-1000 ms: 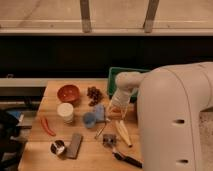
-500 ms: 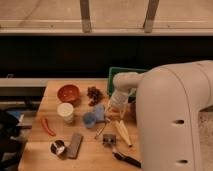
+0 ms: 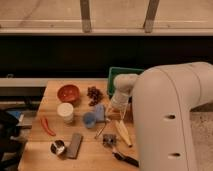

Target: Place fork in red bowl

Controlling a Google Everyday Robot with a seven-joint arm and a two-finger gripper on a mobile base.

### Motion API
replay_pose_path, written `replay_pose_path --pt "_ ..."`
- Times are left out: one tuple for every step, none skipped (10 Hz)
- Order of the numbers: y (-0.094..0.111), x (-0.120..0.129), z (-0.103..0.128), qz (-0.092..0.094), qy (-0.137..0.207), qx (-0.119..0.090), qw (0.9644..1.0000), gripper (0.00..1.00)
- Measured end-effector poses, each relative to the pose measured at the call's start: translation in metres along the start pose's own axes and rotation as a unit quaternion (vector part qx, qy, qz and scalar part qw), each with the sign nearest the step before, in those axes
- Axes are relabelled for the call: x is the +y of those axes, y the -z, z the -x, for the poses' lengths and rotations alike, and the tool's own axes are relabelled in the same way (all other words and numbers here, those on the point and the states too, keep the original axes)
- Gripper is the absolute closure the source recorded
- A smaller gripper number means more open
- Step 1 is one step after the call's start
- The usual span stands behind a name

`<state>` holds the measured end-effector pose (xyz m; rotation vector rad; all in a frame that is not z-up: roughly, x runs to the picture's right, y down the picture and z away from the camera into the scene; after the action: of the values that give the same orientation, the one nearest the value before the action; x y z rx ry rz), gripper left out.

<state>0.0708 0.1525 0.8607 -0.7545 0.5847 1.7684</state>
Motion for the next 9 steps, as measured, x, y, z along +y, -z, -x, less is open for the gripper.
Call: replay_pose_path --pt "-0.0023 -0.0008 0.0 -0.001 -0.002 0.002 1.0 0.34" --pt "-0.0048 -0.0013 -0.0003 -0.003 -0.003 0.004 1.0 0.34" --pt "-0.0058 -0.0012 -0.0001 -0.005 -0.004 0.005 1.0 0.34" --pt "-0.0068 -0.0012 0.0005 -0.008 -0.004 0.004 0.9999 0.34" --pt "-0.0074 -0.0007 0.0019 -0.015 -0.004 0.003 0.9999 0.34" --pt "-0.0086 -0.0004 0.0031 -0.022 -0.004 0.001 0.9997 0.34" --pt "-0.0092 -0.0005 0.0042 -0.028 -0.005 0.0 0.9996 0.34" --pt "-0.0105 -0.0017 0.005 -0.036 -0.006 -0.001 0.9993 0.34" --pt "-0.0116 -0.0033 0.0058 -0.045 -0.007 -0.004 0.999 0.37"
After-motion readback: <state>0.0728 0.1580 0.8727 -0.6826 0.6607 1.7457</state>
